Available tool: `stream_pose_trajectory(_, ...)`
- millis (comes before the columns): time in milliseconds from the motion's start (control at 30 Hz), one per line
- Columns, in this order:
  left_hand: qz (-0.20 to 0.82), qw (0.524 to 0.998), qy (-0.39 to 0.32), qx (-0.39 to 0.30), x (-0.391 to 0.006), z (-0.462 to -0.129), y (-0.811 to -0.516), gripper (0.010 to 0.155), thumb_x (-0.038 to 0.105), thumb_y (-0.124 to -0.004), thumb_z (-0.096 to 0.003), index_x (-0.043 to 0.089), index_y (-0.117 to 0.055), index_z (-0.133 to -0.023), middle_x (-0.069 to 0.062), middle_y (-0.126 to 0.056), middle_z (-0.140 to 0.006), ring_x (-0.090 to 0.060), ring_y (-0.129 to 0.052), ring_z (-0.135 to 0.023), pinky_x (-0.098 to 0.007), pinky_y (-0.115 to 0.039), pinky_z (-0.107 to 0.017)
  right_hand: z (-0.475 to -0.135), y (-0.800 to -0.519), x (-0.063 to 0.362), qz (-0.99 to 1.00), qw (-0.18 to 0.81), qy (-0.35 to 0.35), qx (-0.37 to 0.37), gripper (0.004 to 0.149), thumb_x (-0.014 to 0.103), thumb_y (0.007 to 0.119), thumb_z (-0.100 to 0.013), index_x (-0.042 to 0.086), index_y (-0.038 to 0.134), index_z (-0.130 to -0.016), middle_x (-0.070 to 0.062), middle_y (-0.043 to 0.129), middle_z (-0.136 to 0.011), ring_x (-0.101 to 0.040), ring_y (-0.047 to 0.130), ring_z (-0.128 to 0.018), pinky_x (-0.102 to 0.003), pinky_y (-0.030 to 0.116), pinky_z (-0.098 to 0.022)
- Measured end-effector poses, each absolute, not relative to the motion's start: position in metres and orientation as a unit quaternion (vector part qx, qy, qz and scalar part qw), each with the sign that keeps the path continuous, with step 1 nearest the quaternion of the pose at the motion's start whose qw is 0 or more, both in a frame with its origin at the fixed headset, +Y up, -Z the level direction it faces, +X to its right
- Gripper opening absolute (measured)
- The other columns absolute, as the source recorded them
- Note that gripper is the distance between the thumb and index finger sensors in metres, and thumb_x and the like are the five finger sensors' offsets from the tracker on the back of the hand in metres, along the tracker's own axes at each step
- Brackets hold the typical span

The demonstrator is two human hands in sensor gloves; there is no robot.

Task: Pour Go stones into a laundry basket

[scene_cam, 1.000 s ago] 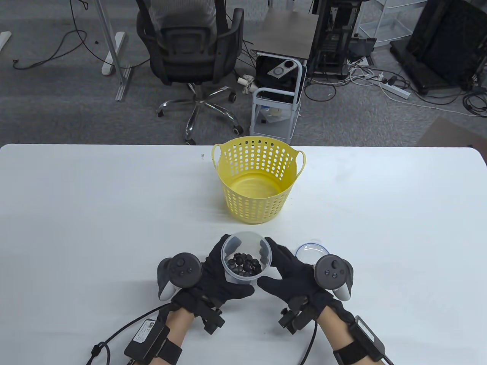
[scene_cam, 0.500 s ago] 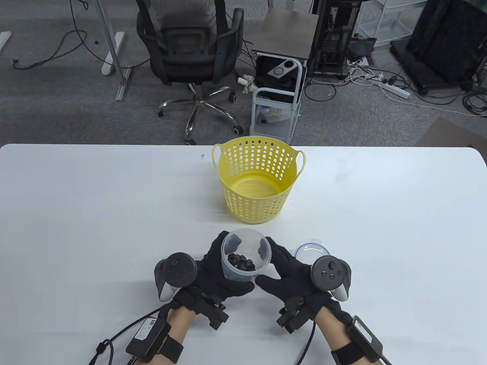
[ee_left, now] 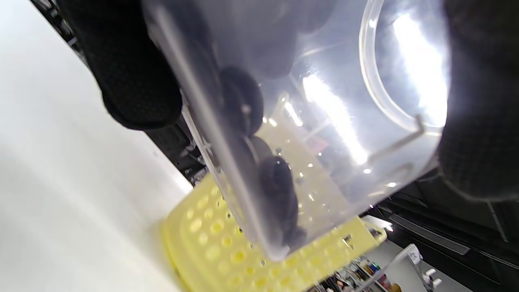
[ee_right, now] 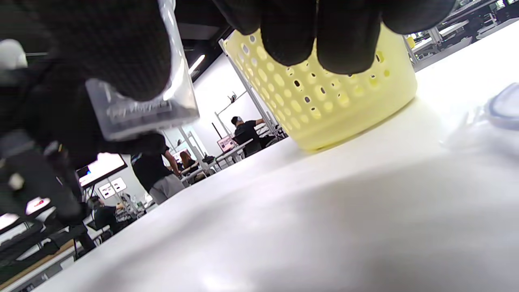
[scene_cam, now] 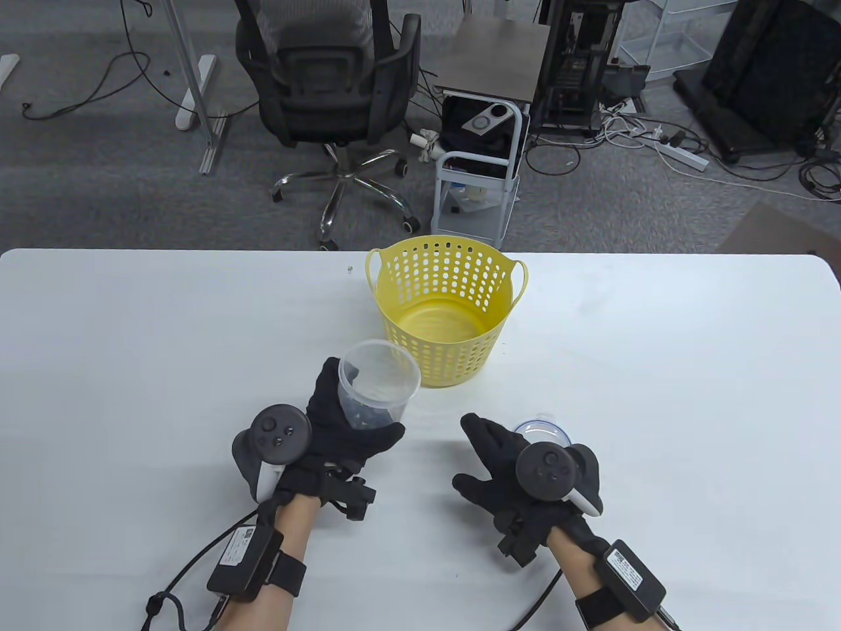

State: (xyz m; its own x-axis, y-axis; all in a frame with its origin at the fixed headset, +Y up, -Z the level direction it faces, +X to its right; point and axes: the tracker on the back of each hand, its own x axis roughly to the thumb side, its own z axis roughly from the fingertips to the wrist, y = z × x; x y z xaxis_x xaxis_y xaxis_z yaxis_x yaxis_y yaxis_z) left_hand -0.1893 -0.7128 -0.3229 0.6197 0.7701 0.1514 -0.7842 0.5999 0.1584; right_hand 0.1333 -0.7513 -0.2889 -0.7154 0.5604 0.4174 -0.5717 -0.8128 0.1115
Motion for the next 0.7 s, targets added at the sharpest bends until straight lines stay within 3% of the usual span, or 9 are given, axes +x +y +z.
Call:
stream_pose_trajectory(300,0.401,0.906,0.005,0.134,-0.196,-0.366,-0.655,0.129,0.073,-0.113,-0.0127,0.033,-0.033,-0.106,0.005,-0.057,-0.116,-0.035,-0.081,-0.101,-0.056,-0.093,-0.053,-0.286,-0.746,0.127,0.934,0.268,-0.016,0.236,0.087,0.051,0.095,-0.039,0.018,0.049,-0.105,-0.018,0.062,-0.108,-0.055,0.070,-0.093,-0.069,0.056,-0.067)
stream_pose_trajectory(700,0.281,0.945,0.047,0.164,-0.184,-0.411,-0.608,0.129,0.072,-0.113,-0.0127,0.036,-0.032,-0.106,0.009,-0.056,-0.118,-0.033,-0.077,-0.103,-0.056,-0.089,-0.057,-0.286,-0.746,0.127,0.936,0.261,-0.009,0.236,0.087,0.051,0.095,-0.039,0.018,0.049,-0.105,-0.019,0.062,-0.108,-0.055,0.069,-0.093,-0.069,0.055,-0.067)
